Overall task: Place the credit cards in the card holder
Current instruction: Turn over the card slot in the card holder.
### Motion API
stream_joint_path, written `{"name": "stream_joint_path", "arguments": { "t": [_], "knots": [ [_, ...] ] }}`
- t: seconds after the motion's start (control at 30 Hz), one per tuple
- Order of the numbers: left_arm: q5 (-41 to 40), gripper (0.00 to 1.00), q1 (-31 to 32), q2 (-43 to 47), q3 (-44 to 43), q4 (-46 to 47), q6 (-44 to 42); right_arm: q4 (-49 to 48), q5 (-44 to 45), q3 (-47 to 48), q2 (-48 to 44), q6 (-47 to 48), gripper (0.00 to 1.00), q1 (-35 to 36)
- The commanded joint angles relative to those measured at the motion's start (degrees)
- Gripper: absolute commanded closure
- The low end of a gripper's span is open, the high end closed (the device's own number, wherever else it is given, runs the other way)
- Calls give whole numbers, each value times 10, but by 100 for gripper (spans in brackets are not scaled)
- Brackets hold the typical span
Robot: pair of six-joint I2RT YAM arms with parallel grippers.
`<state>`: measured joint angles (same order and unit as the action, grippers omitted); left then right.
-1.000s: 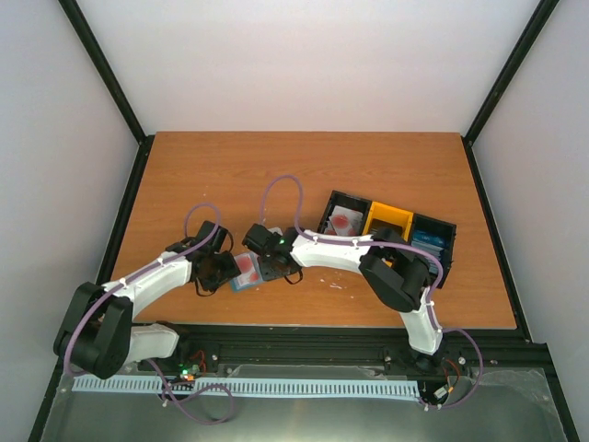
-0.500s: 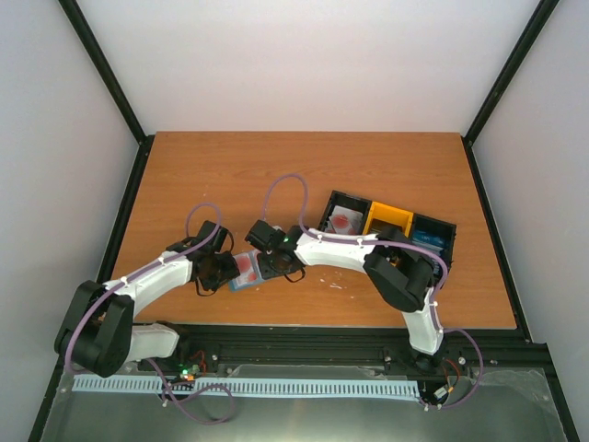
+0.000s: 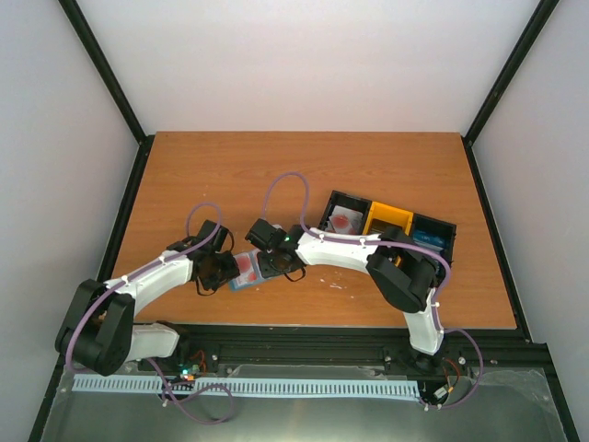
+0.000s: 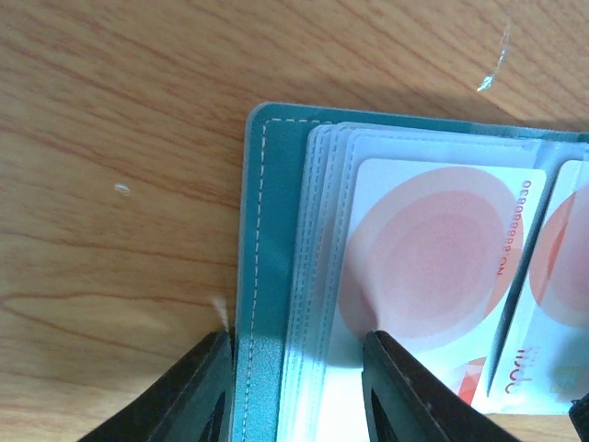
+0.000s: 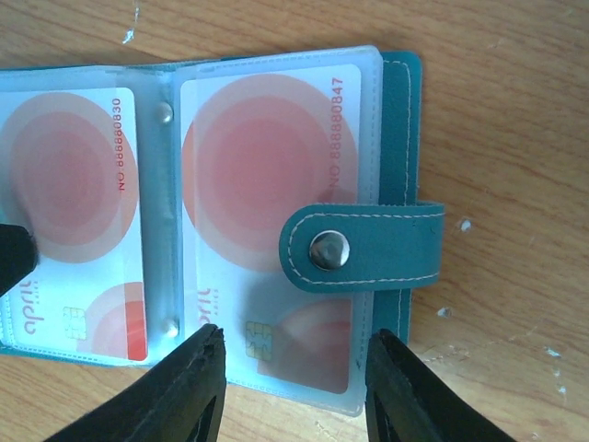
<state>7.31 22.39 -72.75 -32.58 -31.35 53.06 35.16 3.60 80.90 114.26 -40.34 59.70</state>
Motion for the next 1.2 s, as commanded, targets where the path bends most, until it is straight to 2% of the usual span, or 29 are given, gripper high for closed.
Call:
{"name": "stream_joint_path", "arguments": {
  "t": [0.0,0.23,0.5,0.7,1.03,1.17],
  "knots": [
    [2,60,2,-14,-2,-4,-8,-4,-8,4,-19,-1,59,-3],
    [9,61,2,-12,-1,1,-8,-56,-55,-17,-51,-4,64,-3],
    [7,61,2,-13,1,5,-7,-139,-139,-57,-56,-8,57,-12],
    [4,61,2,-10,1,2,-6,-199,-197,-77,-47,-11,56,-21],
    [11,58,2,-24,-4,3,-19,-197,-186,-72,-33,6,57,-24],
    [11,58,2,-23,-6,1,-18,-172,-160,-63,-23,19,61,-24]
  ]
}}
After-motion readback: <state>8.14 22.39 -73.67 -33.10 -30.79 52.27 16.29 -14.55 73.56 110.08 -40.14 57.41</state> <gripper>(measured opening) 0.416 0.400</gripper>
